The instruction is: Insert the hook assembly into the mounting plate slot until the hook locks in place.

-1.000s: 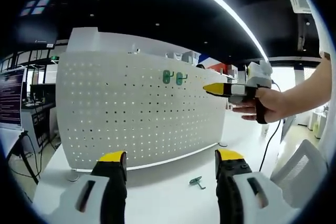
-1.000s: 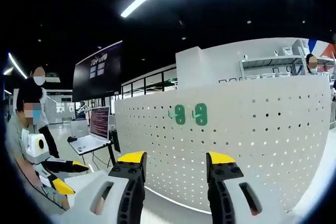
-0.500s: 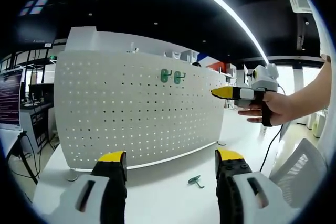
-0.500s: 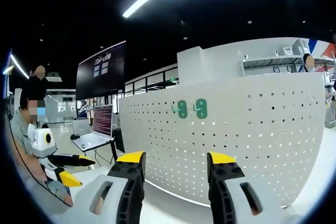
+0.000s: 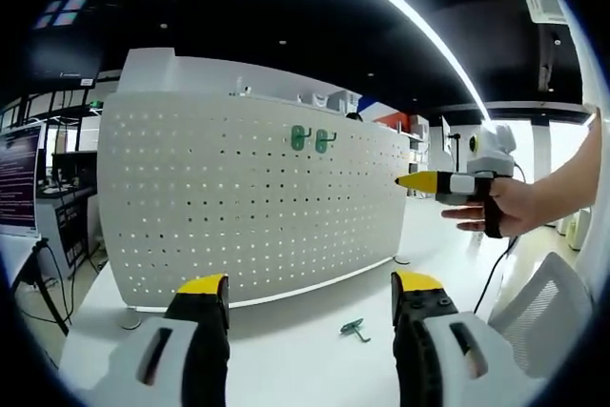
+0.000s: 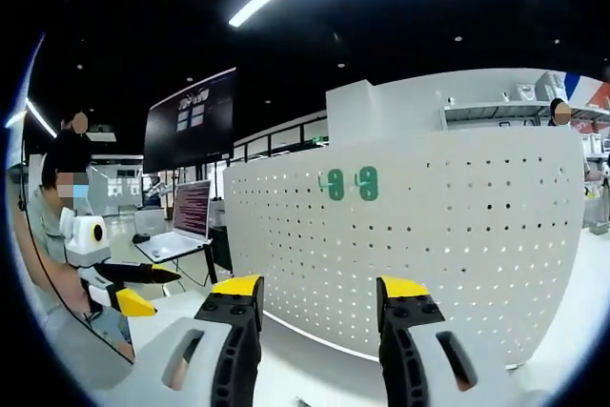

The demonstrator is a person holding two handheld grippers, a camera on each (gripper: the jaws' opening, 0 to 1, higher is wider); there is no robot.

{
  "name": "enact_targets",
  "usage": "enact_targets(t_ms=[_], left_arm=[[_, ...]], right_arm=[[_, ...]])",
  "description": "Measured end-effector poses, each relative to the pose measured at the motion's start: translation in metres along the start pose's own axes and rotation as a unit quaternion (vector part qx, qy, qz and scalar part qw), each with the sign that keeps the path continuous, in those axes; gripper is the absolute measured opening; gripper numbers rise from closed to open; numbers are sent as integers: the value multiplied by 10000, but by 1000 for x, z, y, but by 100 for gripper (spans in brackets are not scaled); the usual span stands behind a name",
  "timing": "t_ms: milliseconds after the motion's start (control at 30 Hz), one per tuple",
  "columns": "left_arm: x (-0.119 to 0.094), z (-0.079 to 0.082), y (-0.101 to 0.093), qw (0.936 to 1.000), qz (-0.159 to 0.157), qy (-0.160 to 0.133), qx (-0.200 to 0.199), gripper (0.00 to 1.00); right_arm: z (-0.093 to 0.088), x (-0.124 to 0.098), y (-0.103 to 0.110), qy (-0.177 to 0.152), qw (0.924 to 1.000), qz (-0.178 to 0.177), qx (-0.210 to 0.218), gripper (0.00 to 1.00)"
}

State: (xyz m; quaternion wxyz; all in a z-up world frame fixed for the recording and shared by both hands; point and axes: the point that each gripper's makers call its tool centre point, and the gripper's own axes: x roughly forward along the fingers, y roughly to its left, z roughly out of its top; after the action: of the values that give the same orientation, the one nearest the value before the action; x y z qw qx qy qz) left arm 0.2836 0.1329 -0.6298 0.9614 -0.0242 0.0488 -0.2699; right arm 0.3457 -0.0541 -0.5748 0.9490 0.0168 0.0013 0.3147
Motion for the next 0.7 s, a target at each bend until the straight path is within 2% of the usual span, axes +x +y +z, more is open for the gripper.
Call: enact_targets(t_ms=[700], left_arm=[[-2,0,0,10000,2,23,-8,71]], right_arm=[[-23,-32,7,205,9996,146,-111,47]])
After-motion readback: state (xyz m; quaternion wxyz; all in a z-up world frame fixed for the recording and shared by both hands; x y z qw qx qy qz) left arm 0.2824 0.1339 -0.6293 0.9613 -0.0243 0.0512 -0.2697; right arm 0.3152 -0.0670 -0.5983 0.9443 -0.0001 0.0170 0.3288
